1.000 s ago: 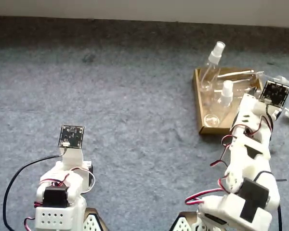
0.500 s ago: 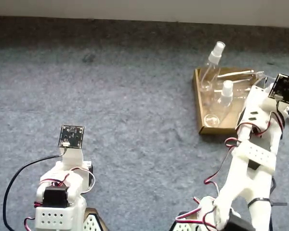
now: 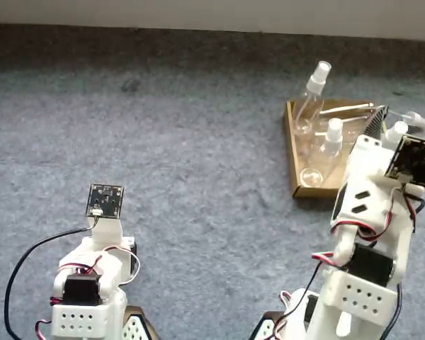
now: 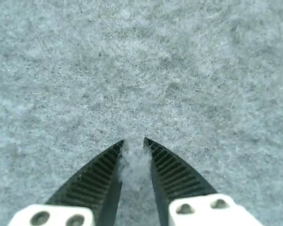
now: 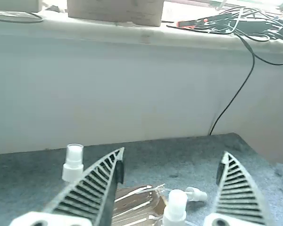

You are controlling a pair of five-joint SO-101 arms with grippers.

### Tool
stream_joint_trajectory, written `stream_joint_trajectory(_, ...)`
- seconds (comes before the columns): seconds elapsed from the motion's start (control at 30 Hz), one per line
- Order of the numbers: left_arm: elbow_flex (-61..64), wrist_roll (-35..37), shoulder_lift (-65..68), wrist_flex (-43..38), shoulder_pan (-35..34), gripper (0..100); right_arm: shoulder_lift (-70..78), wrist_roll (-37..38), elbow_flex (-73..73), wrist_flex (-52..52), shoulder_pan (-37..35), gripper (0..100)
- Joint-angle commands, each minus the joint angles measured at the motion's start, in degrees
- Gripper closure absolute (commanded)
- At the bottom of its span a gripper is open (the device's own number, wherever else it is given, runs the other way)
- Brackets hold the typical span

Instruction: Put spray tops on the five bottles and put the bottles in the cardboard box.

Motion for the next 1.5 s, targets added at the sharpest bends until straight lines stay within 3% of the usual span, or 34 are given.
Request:
stream_joint_trajectory(0.0, 1.27, -0.18, 0.04, -0.88, -0.84, 100, -10.42, 0.53, -0.92, 10.68, -7.52, 74.6)
stream_joint_trajectory(0.17, 1.27, -0.18, 0.04, -0.88, -0.84, 99, -17.54, 0.44, -0.84, 19.47, -13.23, 76.6)
stream_joint_trajectory(0.37, 1.27, -0.26, 0.04, -0.88, -0.84, 99, -24.92, 0.62, -0.40, 22.73, -16.04, 99.6)
stream_joint_trajectory(0.63, 1.27, -0.35, 0.04, -0.88, -0.84, 99, -38.11, 0.62, -0.31, 30.81, -16.04, 99.4)
stream_joint_trajectory(0.8, 1.27, -0.35, 0.04, -0.88, -0.84, 99, -37.32, 0.35, -0.31, 31.69, -16.04, 99.4)
stream_joint_trajectory(1.0, 1.27, -0.35, 0.04, -0.88, -0.84, 99, -37.32, 0.44, 0.66, 31.78, -24.40, 99.4)
stream_joint_trajectory(1.13, 1.27, -0.35, 0.04, -0.88, -0.84, 99, -37.32, 0.53, 3.12, 31.78, -24.75, 99.4)
stream_joint_trajectory(1.47, 1.27, -0.35, 0.04, -0.88, -0.84, 99, -37.41, 0.35, 22.46, 31.78, -24.75, 99.4)
